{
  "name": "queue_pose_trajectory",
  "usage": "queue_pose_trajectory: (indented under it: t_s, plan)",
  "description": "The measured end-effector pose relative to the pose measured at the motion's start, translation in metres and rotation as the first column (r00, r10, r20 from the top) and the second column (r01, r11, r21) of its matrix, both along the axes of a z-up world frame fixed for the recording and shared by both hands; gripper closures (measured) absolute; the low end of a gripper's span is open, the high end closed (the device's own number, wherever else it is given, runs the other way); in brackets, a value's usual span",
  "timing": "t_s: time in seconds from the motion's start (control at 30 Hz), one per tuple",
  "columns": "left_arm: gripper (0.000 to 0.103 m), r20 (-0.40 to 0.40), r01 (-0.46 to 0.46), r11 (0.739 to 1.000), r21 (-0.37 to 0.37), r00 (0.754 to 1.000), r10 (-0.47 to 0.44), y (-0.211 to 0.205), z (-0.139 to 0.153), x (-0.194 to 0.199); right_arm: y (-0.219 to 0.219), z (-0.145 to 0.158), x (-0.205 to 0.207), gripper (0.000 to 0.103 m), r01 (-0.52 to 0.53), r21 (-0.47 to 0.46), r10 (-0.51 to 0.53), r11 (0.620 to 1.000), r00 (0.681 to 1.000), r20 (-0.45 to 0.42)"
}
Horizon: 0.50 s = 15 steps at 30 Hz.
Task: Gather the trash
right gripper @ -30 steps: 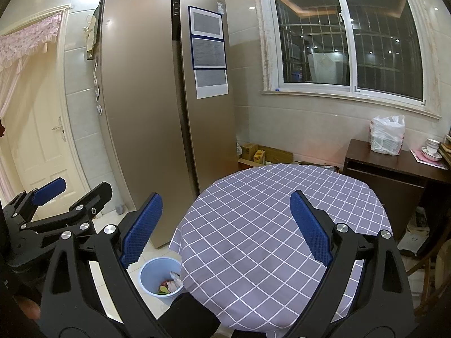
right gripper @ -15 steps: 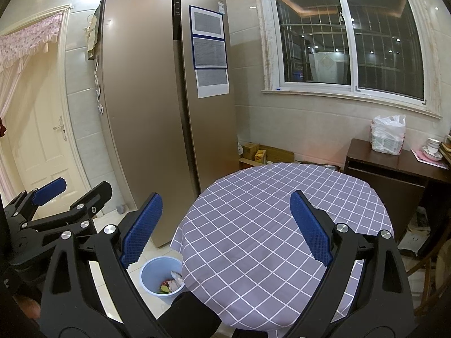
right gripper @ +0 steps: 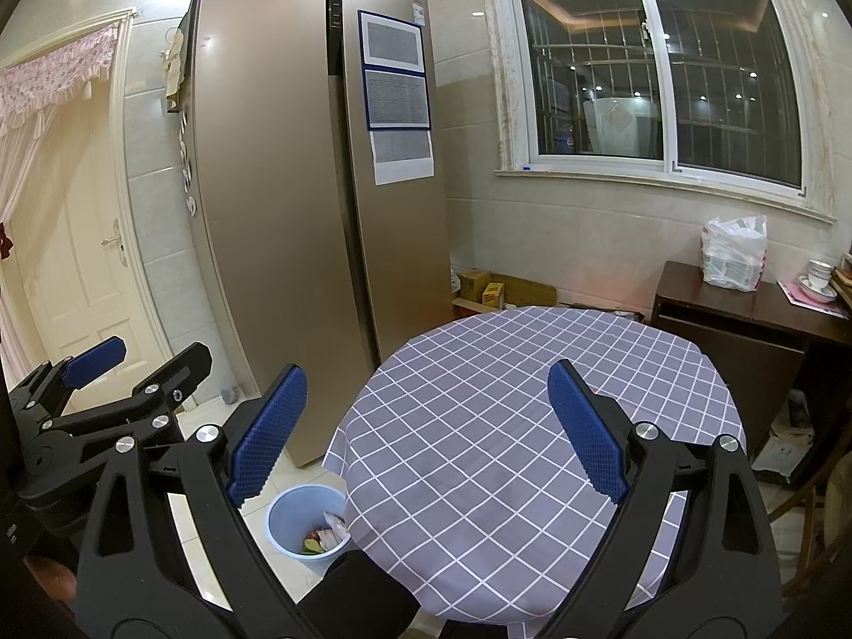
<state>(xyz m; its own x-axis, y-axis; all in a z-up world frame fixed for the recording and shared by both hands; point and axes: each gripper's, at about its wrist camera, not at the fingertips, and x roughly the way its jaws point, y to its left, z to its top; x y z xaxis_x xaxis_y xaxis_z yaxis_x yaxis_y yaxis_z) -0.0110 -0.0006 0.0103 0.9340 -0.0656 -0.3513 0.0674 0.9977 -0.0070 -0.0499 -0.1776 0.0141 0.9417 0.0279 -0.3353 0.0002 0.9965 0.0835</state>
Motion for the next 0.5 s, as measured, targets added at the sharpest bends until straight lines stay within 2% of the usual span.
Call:
queue_pose_trajectory:
  t_s: [0.5]
  plan:
    - [0.011,-0.001,-0.002,1.000,0.000,1.000,0.002,0.0001,-0.0005,-0.0002,0.0009,-0.0003,-0.0005,0.013,0.001,0.000,-0.001,1.000,1.000,0.001]
